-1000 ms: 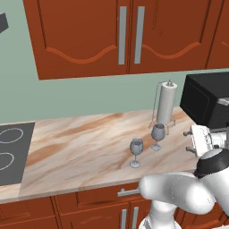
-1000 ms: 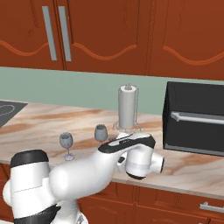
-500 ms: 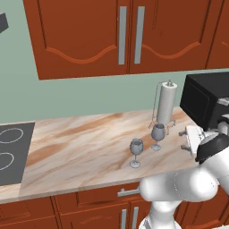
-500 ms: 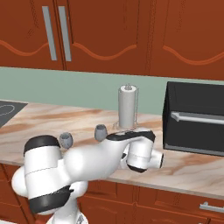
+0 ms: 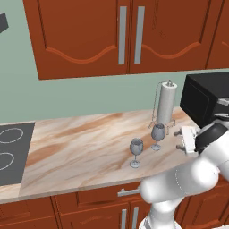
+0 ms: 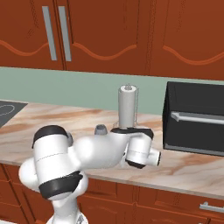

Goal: Retrieve the wine glasses from the counter and place one next to each plate.

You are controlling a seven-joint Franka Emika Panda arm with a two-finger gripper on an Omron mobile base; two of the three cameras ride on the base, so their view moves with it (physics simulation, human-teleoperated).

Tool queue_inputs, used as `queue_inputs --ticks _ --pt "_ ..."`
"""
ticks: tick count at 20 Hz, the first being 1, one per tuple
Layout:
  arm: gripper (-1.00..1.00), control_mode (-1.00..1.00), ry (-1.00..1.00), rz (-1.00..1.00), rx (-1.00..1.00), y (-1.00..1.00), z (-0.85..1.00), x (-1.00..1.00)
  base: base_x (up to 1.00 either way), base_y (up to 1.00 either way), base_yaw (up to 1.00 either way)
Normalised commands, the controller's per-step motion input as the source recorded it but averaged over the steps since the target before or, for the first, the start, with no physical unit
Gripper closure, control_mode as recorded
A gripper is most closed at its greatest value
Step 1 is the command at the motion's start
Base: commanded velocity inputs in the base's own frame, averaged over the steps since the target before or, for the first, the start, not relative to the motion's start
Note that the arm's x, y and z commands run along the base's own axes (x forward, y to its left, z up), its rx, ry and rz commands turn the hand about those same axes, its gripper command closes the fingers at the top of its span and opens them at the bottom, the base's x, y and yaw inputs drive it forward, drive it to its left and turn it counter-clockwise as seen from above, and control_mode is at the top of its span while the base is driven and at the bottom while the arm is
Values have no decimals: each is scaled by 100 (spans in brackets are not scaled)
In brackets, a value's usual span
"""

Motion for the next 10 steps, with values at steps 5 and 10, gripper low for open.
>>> queue_inputs --ticks 5,10 --pt "-100 -100 1 0 0 4 -8 35 0 0 0" --pt "-100 -100 11 0 0 1 -3 35 0 0 0"
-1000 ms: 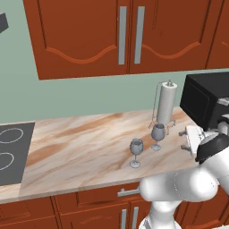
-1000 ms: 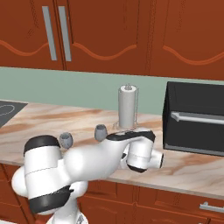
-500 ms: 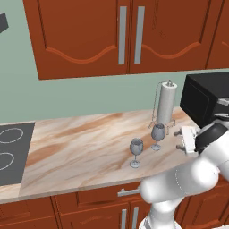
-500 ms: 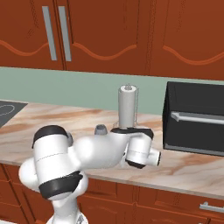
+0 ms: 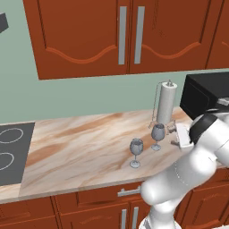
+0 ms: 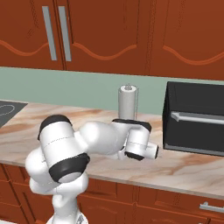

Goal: Retrieve the wine glasses from the counter and place one next to each plate.

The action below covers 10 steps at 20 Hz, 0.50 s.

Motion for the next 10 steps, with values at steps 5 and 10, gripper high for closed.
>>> queue_inputs --ticks 5,10 --pt "-100 -100 8 0 0 2 -11 33 0 0 0" --pt "-100 -100 6 0 0 0 -21 24 0 0 0"
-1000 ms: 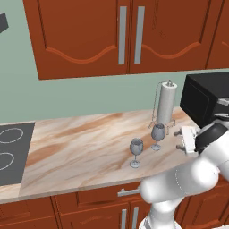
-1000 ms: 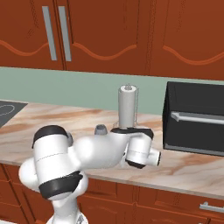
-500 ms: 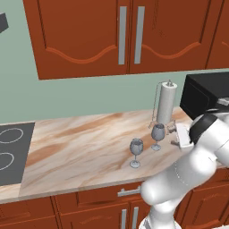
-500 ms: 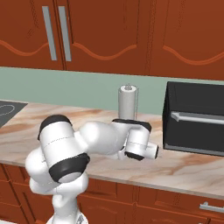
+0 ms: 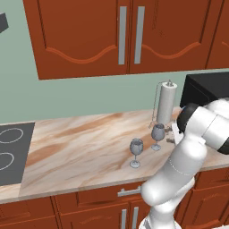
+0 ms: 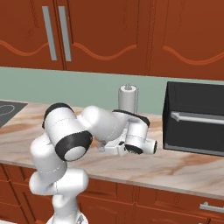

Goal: Retrieve the wine glasses from the counter and place one next to each plate.

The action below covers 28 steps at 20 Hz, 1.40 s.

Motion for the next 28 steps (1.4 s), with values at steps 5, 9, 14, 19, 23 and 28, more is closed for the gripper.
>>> queue_inputs --ticks 5,9,14,19,23,28 --pt "-100 -100 1 0 0 0 -17 0 0 0 0" --pt "-100 -100 0 0 0 5 -5 0 0 0 0" --pt "-100 -100 3 1 0 6 -1 0 0 0 0" --pt "-100 -100 4 1 0 7 0 0 0 0 0" --pt "-100 -100 3 0 -2 27 -2 0 0 0 0" --pt "-100 -100 0 0 -7 34 0 -1 0 0 0"
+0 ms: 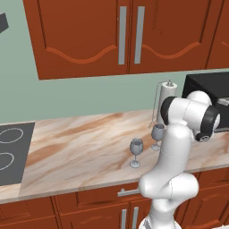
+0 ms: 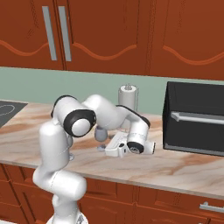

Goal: Retrieve the wine glasses from the counter and place one next to each plate.

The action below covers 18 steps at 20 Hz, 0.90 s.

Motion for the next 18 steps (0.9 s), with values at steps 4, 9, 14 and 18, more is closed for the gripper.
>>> queue_inputs --ticks 4,9,14,18 --pt "-100 -100 5 0 -1 13 -6 0 0 0 0" --pt "-100 -100 9 0 0 4 -5 0 0 0 0" --pt "-100 -100 7 0 0 4 0 -8 0 0 0" --pt "-100 -100 3 0 -1 22 0 -1 0 0 0"
